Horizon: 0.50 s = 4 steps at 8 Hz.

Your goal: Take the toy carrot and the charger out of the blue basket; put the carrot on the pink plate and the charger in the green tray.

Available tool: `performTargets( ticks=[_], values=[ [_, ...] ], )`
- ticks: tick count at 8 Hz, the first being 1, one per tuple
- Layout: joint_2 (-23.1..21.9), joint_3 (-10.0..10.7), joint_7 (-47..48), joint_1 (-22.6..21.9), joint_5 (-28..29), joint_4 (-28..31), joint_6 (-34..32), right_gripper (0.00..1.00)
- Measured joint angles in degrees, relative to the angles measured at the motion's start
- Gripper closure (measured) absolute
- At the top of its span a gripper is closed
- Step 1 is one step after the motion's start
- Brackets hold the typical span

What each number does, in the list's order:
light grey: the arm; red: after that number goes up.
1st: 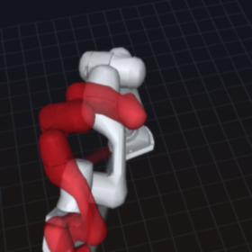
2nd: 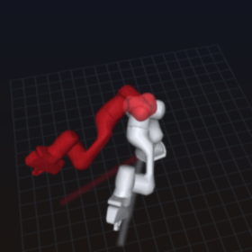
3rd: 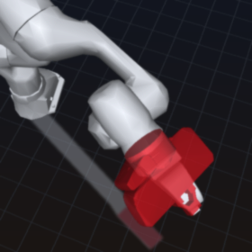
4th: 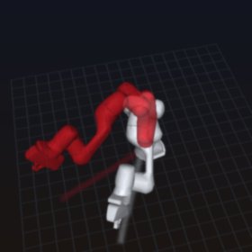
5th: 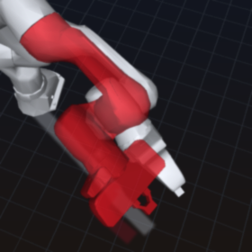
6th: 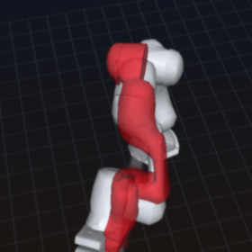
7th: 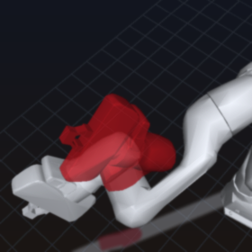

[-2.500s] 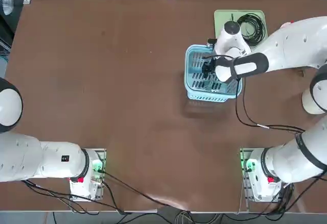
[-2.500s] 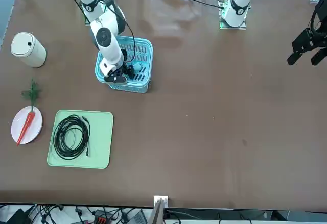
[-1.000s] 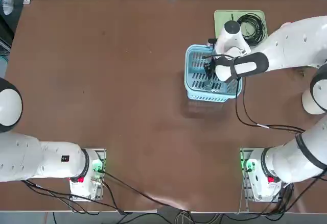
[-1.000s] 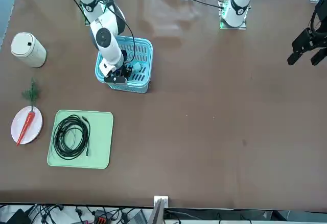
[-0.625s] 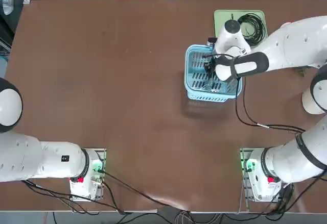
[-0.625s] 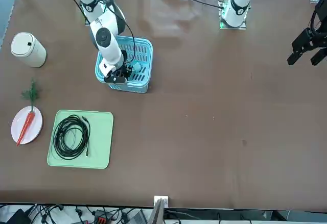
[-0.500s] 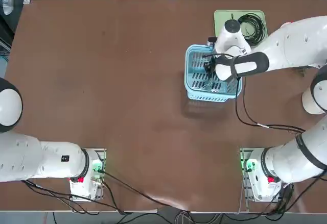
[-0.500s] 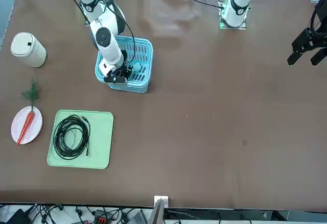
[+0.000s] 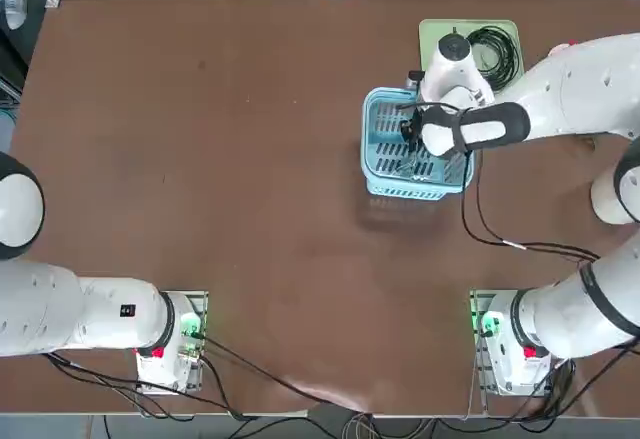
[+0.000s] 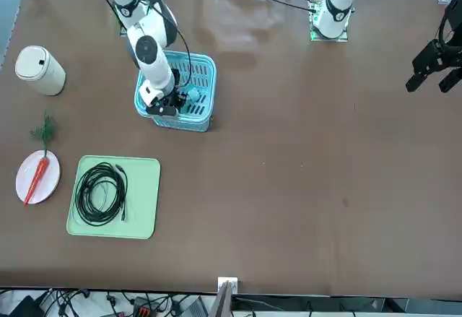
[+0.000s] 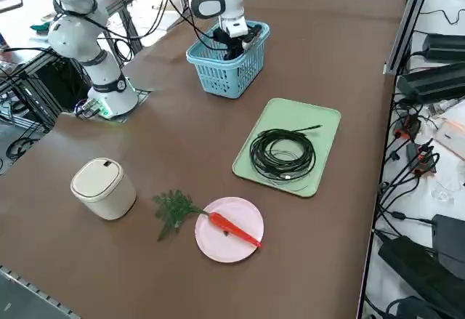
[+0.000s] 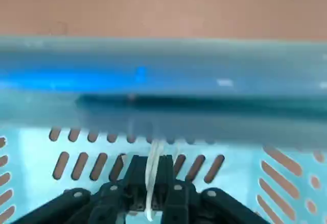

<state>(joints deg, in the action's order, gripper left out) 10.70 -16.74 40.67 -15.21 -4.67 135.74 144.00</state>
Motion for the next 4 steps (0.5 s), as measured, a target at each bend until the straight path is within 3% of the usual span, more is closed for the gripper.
performTargets(
  ticks=[4],
  values=[
    [-8.6, -0.4, 1.8, -1.2, 0.0, -3.3, -15.0, 0.96]
  ],
)
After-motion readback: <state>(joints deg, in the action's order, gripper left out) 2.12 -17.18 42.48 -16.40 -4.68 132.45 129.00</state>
